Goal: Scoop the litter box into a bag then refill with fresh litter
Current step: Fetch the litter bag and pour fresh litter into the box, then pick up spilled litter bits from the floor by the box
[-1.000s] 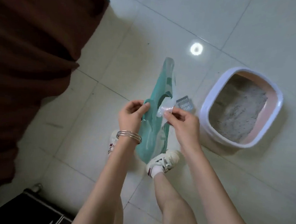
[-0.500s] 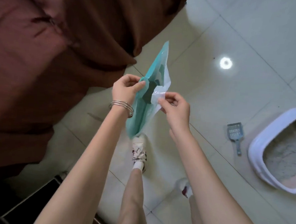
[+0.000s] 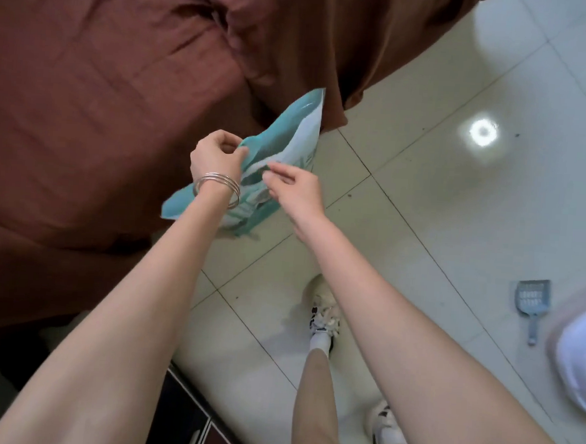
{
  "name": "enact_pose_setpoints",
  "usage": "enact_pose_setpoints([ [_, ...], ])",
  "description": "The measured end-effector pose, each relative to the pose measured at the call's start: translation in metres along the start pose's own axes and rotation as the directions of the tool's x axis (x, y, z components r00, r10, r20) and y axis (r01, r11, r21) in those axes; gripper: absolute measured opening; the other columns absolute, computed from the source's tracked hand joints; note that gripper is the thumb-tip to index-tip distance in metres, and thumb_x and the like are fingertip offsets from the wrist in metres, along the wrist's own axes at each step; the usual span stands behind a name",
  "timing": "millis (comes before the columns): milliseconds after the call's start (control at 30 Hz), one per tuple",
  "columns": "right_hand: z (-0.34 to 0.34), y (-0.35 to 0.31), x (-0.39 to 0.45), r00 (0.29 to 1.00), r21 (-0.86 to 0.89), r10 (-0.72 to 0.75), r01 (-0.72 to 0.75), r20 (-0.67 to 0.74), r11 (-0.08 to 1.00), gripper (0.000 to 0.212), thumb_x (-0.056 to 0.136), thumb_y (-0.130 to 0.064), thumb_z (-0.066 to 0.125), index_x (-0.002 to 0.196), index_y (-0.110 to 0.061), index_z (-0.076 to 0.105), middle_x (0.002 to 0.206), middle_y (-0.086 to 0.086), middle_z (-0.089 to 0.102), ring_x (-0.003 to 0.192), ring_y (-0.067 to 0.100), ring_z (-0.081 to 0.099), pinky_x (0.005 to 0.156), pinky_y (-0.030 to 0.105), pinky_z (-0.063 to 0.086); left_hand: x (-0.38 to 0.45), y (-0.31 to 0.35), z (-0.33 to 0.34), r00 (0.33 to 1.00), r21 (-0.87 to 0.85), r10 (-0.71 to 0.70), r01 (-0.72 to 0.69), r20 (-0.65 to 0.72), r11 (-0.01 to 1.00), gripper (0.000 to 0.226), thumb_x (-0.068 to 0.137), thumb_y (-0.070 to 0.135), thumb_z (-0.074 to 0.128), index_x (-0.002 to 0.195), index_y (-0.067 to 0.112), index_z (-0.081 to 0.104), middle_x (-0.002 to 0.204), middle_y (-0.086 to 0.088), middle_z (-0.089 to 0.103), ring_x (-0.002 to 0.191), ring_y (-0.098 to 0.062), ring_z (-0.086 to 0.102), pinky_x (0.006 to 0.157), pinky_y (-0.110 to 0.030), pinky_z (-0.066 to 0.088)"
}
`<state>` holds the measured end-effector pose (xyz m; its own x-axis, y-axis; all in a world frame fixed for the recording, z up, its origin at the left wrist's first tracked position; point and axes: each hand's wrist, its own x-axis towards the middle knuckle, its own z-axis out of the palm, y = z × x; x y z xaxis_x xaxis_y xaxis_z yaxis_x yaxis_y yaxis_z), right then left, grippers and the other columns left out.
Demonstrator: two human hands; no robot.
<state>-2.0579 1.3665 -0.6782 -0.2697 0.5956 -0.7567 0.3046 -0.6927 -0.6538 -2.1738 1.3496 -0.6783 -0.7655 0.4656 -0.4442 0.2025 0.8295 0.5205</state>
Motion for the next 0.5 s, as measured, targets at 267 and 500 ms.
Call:
enact_pose_setpoints([
  [267,0.0,-0.007,-0.013,0.986,0.025,-0.051,0.047,0.156,0.999,0.046,0.082,-0.001,0.066,0.126,-0.003,0.054,0.118,0.013,0.064,0.106,0.014,0.06,0.092,0.02,0.048,0.001,-0.038,-0.018,0.983,0.118,0.099,-0.082,-0.152,0.99,0.034,0.082,0.025,0.058,0.114,0.015,0.059,0.12,-0.008,0.057,0.116,-0.025,0.047,0.098,-0.029,0.032],
  [500,-0.071,-0.048,-0.086,0.975,0.028,-0.208,0.207,0.083,0.978,0.043,0.078,0.004,0.069,0.119,-0.002,0.058,0.106,0.01,0.065,0.094,0.011,0.064,0.088,0.017,0.049,-0.078,0.03,-0.044,0.969,-0.361,0.212,-0.154,0.129,0.92,0.026,0.08,0.01,0.066,0.106,0.012,0.062,0.105,-0.002,0.064,0.102,-0.015,0.059,0.094,-0.028,0.046],
])
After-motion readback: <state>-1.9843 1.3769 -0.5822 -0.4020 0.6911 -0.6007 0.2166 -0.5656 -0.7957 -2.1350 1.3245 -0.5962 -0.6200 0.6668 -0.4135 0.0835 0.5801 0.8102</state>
